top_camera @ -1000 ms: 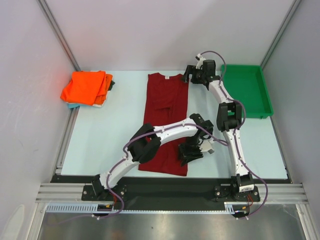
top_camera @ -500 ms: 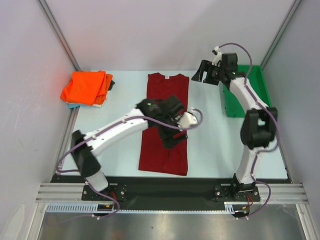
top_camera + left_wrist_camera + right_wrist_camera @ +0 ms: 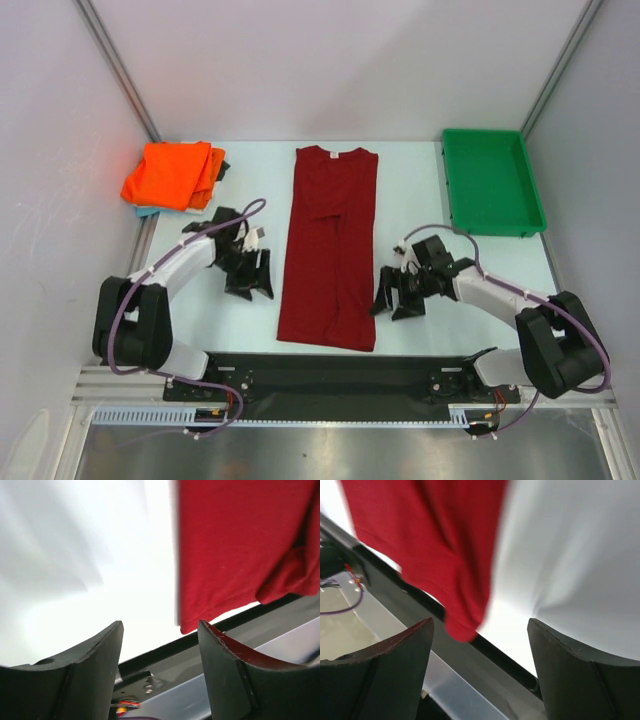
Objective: Fold and stack the t-shirts
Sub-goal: Fold the tshirt
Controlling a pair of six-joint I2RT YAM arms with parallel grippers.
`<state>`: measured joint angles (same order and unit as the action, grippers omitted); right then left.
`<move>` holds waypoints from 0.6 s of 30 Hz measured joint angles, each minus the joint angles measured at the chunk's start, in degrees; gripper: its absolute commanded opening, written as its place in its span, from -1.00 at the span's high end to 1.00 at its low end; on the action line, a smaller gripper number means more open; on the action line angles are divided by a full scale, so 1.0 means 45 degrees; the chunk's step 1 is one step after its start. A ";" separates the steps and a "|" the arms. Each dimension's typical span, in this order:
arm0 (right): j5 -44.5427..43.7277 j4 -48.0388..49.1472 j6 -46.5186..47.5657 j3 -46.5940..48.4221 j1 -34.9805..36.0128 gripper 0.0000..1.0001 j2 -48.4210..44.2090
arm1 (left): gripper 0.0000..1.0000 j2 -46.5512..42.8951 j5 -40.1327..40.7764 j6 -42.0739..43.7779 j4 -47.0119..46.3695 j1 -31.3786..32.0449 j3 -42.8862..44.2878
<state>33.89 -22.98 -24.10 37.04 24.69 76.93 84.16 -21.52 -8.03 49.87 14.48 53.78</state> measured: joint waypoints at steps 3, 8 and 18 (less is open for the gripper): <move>-0.0019 -0.0092 -0.0325 -0.1093 0.0049 -0.61 -0.0248 | -0.32 -0.0573 -0.0335 -0.0806 -0.0597 -0.0801 -0.1413; 0.0117 0.0233 -0.0928 -0.1195 0.0466 -0.51 -0.0180 | -0.25 -0.1059 -0.1093 -0.2006 -0.2030 -0.0748 -0.3065; 0.0301 0.1088 -0.1783 -0.1195 0.1763 -0.22 0.0602 | 0.06 -0.0792 -0.1749 -0.3021 -0.3230 -0.0631 -0.3959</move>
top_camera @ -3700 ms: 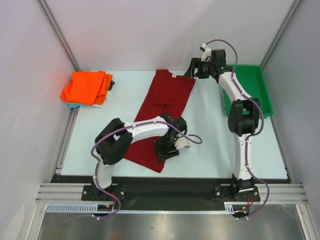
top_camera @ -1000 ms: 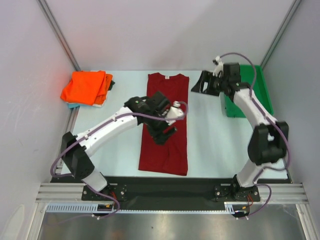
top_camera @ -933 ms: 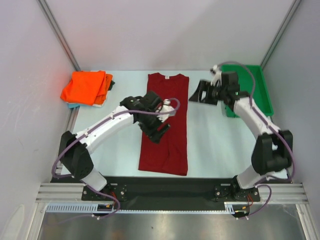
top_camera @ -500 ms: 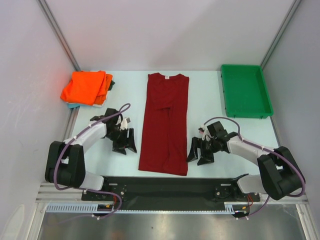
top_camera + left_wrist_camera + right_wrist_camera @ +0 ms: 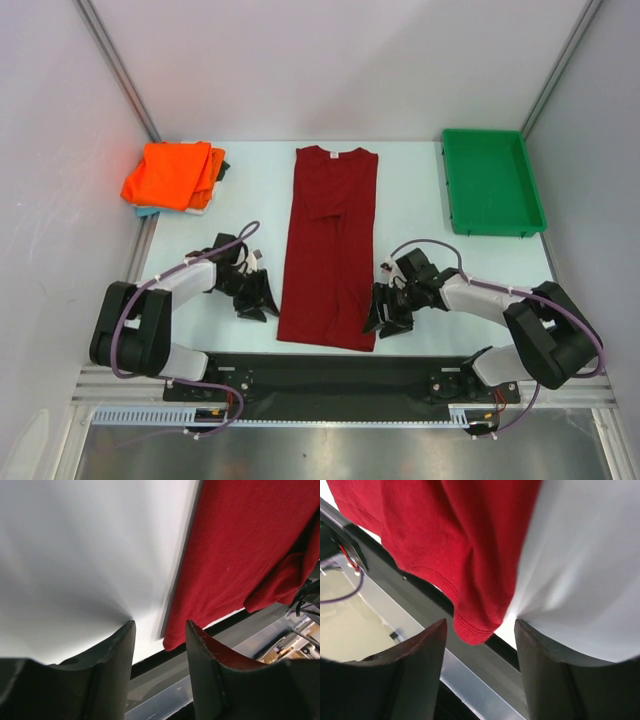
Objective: Fold and stack the t-shirts
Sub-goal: Fold the tshirt
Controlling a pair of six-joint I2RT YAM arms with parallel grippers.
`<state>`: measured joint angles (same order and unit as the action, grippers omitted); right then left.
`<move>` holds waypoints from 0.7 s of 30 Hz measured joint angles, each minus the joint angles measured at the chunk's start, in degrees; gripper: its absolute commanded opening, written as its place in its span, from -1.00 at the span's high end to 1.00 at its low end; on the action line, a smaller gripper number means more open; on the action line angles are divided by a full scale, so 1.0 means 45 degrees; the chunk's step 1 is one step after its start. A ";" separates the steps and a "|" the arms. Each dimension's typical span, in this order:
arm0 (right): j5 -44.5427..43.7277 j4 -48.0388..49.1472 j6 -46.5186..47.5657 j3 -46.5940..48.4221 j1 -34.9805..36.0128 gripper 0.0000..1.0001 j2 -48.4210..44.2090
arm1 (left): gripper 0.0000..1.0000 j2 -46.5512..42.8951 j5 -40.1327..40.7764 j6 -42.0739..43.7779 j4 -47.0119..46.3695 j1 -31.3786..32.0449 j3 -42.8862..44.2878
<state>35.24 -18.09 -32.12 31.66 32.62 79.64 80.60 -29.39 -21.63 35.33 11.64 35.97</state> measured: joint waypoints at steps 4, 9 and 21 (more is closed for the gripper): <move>-0.0063 0.0107 -0.0243 0.0000 0.0549 -0.16 0.0151 | 0.12 0.0413 -0.0330 -0.0097 -0.0223 0.0364 0.0000; 0.0024 0.0228 -0.0549 0.0083 0.1103 -0.09 0.0461 | 0.16 0.0427 -0.0539 -0.0131 -0.0311 0.0709 -0.0117; 0.0044 0.0291 -0.0850 0.0457 0.1263 0.06 0.1107 | 0.18 0.0418 -0.0865 -0.0335 -0.0427 0.1477 -0.0350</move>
<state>35.44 -16.78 -35.94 33.71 38.30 84.62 82.48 -33.28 -23.14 33.41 18.28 34.39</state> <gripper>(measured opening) 0.481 0.422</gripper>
